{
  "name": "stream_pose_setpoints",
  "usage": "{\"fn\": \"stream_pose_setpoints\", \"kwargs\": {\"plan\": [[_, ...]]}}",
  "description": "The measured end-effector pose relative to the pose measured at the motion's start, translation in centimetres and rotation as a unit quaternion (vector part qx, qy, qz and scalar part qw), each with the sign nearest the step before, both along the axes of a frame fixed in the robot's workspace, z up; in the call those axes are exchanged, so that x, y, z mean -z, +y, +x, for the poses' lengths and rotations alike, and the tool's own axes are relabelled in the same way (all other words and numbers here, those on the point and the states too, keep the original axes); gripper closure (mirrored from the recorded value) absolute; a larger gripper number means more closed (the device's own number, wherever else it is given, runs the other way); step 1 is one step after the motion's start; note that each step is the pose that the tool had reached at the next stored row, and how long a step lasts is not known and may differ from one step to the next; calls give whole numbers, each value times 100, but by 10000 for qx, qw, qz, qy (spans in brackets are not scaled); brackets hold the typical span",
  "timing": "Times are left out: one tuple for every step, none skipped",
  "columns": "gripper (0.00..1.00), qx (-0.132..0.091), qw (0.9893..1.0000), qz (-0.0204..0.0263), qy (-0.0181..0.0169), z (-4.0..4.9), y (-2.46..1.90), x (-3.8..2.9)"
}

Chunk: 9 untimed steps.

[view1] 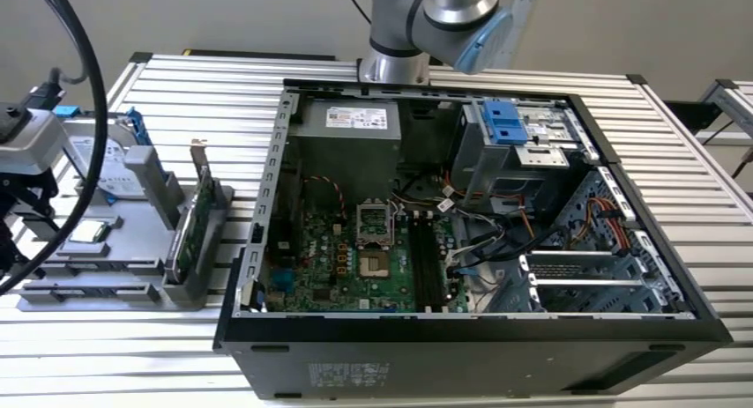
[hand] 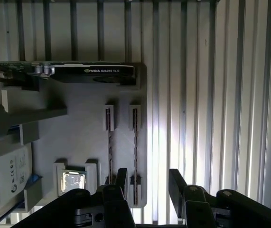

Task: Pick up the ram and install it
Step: 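Pick up the ram and move it above insertion slot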

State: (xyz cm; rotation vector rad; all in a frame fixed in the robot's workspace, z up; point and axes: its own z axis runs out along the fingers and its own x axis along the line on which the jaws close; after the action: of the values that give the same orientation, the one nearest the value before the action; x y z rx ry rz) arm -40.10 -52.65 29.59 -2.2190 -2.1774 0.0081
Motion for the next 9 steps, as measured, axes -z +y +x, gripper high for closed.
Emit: {"fn": "stream_pose_setpoints", "kwargs": {"plan": [[0, 0, 10000, 0, 1, 0, 0, 4], [0, 0, 10000, 0, 3, 0, 0, 7], [0, 0, 10000, 0, 5, 0, 0, 11], [0, 0, 10000, 0, 7, 0, 0, 14], [0, 0, 10000, 0, 8, 0, 0, 18], [0, 0, 10000, 0, 10, 0, 0, 21], [0, 0, 10000, 0, 12, 0, 0, 24], [0, 0, 10000, 0, 13, 0, 0, 28], [0, 0, 10000, 0, 15, 0, 0, 31]]}}
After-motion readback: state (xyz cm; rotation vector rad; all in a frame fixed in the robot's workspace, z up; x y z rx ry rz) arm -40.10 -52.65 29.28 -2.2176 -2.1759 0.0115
